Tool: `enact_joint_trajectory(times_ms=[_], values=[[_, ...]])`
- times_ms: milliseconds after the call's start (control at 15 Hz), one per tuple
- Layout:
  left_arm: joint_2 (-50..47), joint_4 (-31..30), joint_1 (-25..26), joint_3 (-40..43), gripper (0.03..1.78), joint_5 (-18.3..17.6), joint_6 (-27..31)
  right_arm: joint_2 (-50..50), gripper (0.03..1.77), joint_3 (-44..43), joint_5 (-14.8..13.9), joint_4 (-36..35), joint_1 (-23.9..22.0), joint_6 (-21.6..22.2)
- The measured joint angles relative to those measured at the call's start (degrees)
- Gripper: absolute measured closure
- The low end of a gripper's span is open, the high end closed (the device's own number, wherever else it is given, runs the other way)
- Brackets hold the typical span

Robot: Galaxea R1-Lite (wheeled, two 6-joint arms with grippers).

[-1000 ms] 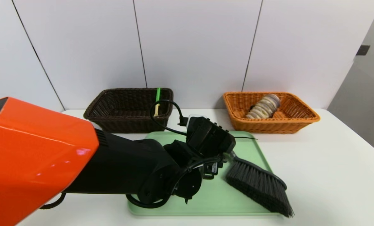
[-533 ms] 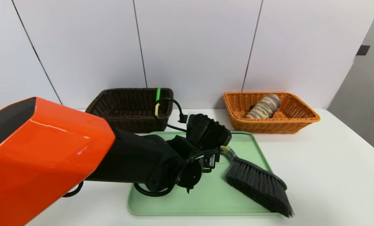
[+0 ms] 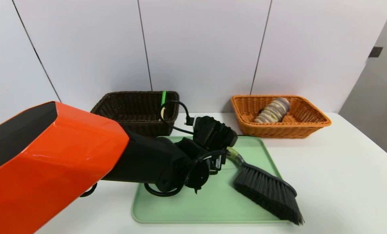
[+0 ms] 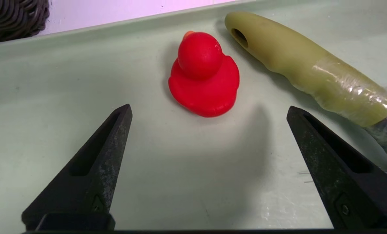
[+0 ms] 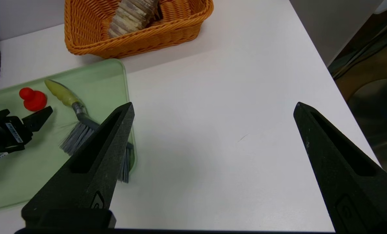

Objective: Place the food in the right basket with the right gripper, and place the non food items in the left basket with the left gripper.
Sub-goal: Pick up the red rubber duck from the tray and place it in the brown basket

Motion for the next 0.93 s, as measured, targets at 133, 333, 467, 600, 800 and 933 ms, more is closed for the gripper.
enact_joint_trajectory(times_ms=[133, 333, 467, 600, 800, 933], values=[[0.56, 0.02, 0.37, -0.74, 0.12, -0.02, 0.29, 0.11, 0.10, 0.00, 0.00, 0.00, 0.00, 0.00], [1.41, 0.05, 0.59, -2.01, 0.12, -0.10, 0.49, 0.30, 0.10, 0.00, 0.11, 0.00, 0.00, 0.04], [2.02, 0.05, 0.61, -2.65, 0.12, -0.11, 0.55, 0.46, 0.10, 0.00, 0.18, -0.04, 0.00, 0.06], [2.40, 0.07, 0.61, -2.89, 0.12, -0.11, 0.57, 0.61, 0.10, 0.02, 0.20, -0.06, 0.00, 0.09], [2.74, 0.07, 0.88, -3.05, 0.12, -0.11, 0.93, 0.72, 0.10, 0.11, 0.27, -1.22, 0.00, 0.09], [2.88, 0.07, 1.02, -3.05, 0.12, -0.11, 0.96, 0.91, 0.10, 0.24, 0.30, -1.60, -0.02, 0.09]])
